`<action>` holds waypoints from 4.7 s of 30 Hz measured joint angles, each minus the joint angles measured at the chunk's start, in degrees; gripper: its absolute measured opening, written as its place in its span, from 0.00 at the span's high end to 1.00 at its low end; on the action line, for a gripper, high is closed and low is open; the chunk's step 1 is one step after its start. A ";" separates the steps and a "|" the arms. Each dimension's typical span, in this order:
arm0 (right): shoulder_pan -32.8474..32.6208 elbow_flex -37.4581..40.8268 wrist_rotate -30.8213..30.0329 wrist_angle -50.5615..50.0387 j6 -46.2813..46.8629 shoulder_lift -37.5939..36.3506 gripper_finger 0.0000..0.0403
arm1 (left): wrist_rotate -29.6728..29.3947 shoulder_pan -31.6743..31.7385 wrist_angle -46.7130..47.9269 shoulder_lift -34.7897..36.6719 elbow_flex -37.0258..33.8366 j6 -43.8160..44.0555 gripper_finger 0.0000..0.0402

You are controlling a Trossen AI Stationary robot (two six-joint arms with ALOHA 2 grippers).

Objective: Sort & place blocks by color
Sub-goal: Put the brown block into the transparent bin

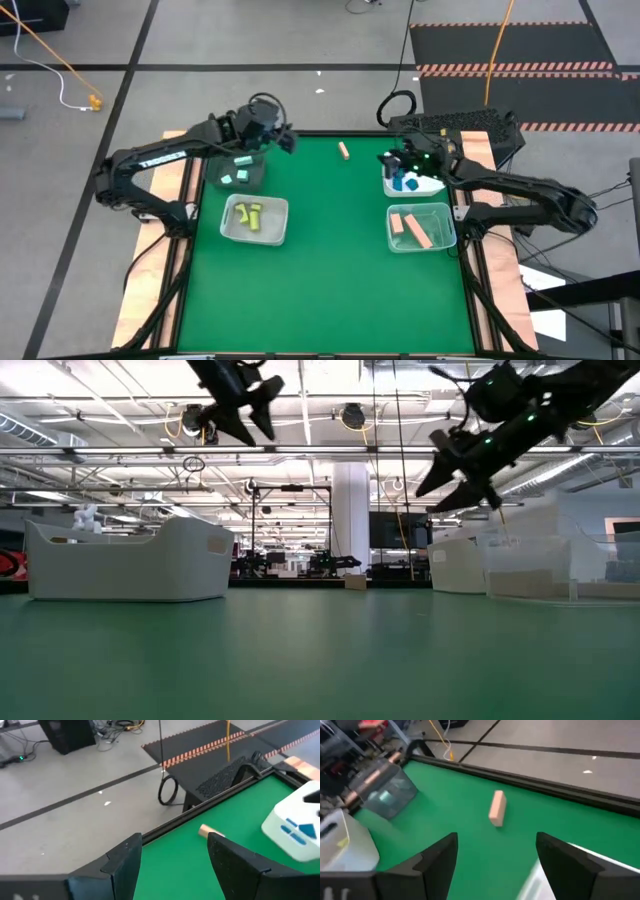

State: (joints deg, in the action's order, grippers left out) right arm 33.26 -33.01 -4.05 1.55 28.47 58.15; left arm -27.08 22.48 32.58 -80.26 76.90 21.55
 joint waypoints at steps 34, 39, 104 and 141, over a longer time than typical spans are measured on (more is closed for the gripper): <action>-3.91 -38.86 -8.15 -9.03 1.22 52.50 0.36 | 0.21 8.11 27.67 7.70 0.00 -1.91 0.43; -4.02 -38.88 -9.78 -7.09 2.16 55.68 0.36 | 0.19 8.94 28.22 7.70 0.00 -3.25 0.43; -46.18 7.82 -6.67 2.51 2.20 -25.46 0.91 | -11.07 -47.24 -41.83 29.19 -44.59 10.41 0.43; -60.50 23.71 -34.75 -1.69 14.19 -30.79 0.91 | -11.50 -49.85 -57.70 29.14 -64.06 21.14 0.43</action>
State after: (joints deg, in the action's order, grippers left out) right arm -27.24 -9.31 -38.81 -0.14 42.66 27.36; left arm -38.58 -27.38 -25.12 -51.11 12.84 42.69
